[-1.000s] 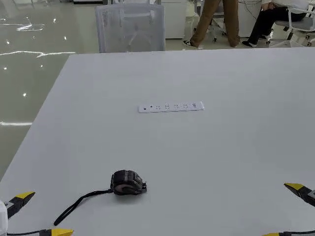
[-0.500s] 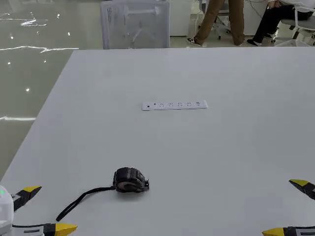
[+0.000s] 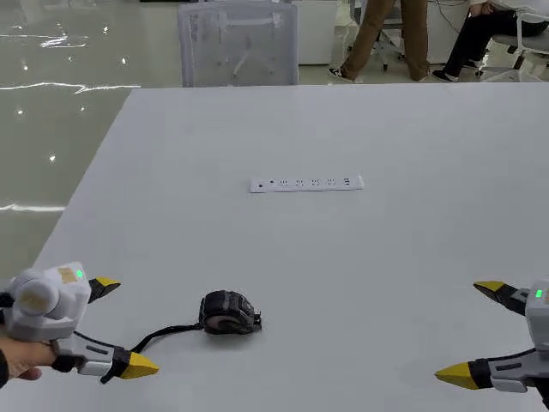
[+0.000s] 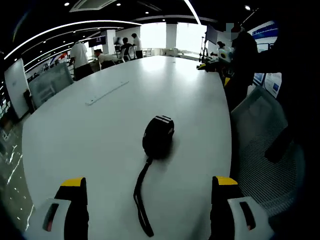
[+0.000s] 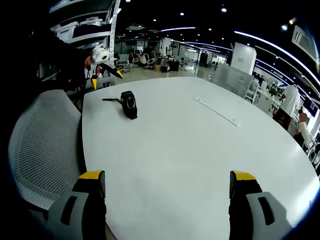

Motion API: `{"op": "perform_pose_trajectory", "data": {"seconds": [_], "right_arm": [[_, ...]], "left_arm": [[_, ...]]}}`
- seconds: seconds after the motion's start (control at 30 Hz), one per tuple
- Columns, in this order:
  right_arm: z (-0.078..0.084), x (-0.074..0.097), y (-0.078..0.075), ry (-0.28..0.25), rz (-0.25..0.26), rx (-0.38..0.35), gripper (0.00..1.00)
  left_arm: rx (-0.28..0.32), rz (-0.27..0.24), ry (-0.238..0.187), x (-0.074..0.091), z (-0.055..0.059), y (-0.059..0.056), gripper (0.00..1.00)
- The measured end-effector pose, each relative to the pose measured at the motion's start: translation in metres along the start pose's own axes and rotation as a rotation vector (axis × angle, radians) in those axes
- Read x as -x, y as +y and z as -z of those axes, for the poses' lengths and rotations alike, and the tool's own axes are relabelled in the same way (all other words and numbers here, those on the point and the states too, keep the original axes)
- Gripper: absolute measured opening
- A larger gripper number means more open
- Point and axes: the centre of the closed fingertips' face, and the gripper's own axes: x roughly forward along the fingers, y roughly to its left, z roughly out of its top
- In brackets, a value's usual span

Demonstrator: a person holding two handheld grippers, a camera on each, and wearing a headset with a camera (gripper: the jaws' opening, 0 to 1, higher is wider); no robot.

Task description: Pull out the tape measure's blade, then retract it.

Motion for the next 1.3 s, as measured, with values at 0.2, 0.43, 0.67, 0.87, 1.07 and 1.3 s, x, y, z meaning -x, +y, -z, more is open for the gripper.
{"op": "perform_pose_trajectory", "data": {"seconds": [0.2, 0.43, 0.67, 0.87, 1.07, 1.3], "right_arm": [[-0.016, -0.019, 0.008, -0.001, -0.063, 0.021, 1.0], [-0.023, -0.043, 0.007, -0.001, -0.106, 0.043, 1.0], [-0.033, -0.069, 0.012, 0.011, -0.154, 0.079, 1.0], [-0.045, -0.095, 0.017, 0.013, -0.185, 0.105, 1.0], [-0.063, -0.122, 0.029, 0.009, -0.227, 0.133, 1.0], [-0.078, -0.154, 0.05, 0.023, -0.294, 0.18, 0.97]], "left_arm": [[-0.08, 0.064, 0.059, -0.019, -0.025, -0.003, 1.0], [-0.157, 0.109, 0.109, -0.04, -0.038, -0.004, 0.96], [-0.193, 0.177, 0.131, -0.065, -0.046, -0.005, 0.91], [-0.226, 0.211, 0.154, -0.083, -0.052, -0.01, 0.82], [-0.282, 0.25, 0.188, -0.098, -0.053, -0.022, 0.69], [-0.346, 0.255, 0.24, -0.116, -0.047, -0.022, 0.53]]}}
